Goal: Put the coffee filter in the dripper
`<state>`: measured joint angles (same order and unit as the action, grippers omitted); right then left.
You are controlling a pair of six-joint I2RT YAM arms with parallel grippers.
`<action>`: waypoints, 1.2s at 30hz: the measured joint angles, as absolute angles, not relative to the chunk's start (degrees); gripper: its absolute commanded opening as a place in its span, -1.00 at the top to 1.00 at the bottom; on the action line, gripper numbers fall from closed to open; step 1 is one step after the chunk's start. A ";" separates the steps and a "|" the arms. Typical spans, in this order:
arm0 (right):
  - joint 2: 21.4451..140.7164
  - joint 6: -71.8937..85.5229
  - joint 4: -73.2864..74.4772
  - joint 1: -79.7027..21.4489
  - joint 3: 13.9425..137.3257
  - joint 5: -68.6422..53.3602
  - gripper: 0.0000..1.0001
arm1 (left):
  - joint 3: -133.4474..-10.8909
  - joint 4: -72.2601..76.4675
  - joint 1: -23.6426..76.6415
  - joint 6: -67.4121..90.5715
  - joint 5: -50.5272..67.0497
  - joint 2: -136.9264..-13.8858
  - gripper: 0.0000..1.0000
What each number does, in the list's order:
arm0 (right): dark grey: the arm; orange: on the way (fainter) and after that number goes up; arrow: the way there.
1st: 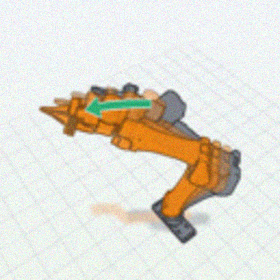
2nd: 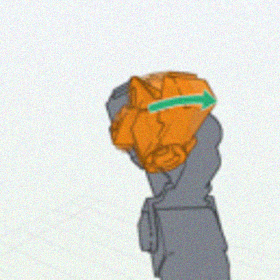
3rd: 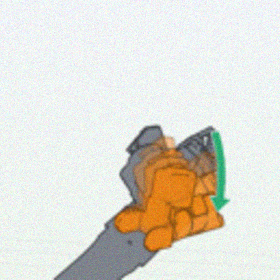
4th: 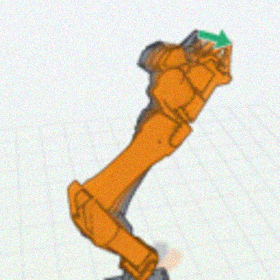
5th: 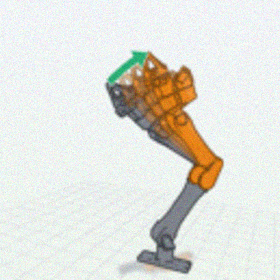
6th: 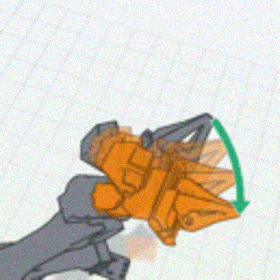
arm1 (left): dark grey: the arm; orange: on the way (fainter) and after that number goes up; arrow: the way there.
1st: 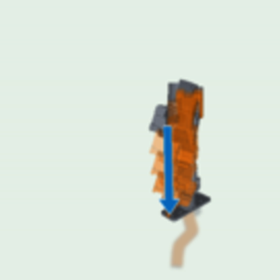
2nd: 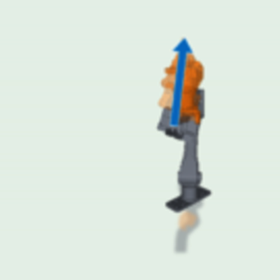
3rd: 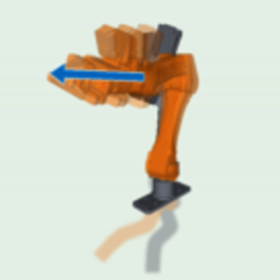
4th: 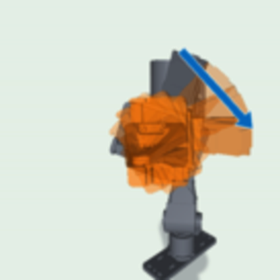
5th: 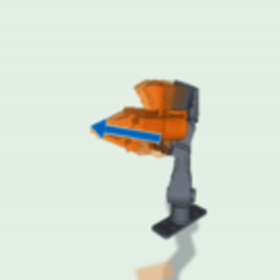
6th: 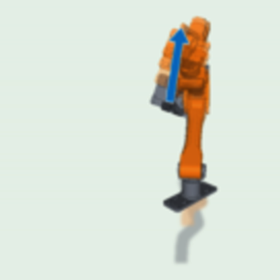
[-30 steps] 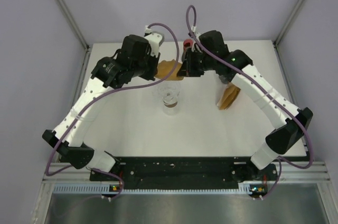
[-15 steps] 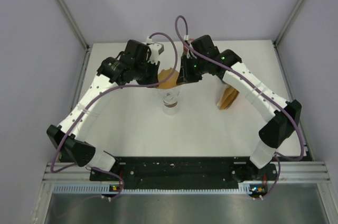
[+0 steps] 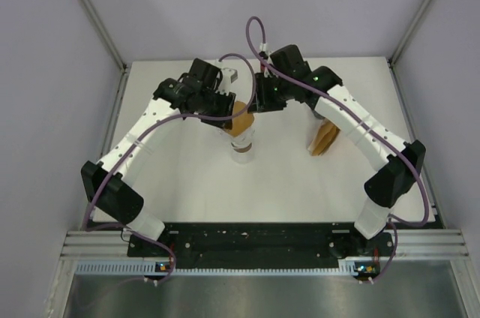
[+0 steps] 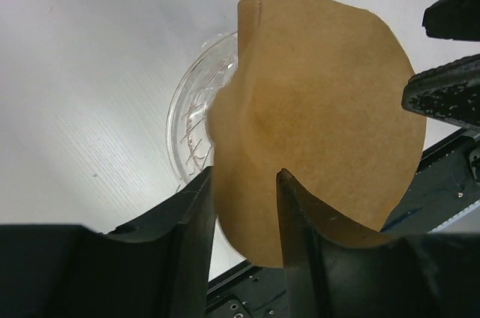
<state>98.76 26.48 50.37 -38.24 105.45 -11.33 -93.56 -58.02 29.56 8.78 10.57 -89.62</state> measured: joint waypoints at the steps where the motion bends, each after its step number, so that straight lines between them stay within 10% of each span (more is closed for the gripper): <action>1: 98.76 26.37 50.46 -38.24 105.45 -11.20 0.23 | -93.58 -58.08 29.56 8.64 10.39 -89.76 -0.16; 6: 98.76 25.06 50.87 -38.24 107.48 -9.89 0.30 | -94.96 -58.08 29.56 7.81 9.26 -89.58 -0.82; 19: 99.55 23.11 47.99 -41.21 110.41 -9.76 0.72 | -101.30 -56.55 27.16 7.38 9.15 -84.55 -0.75; 30: 102.06 20.43 51.37 -35.20 117.58 -4.75 -0.17 | -97.25 -55.33 20.10 7.33 9.91 -83.18 -0.82; 36: 102.50 17.52 51.57 -22.87 117.78 3.60 -0.29 | -95.44 -54.61 17.39 7.33 10.31 -81.71 -0.85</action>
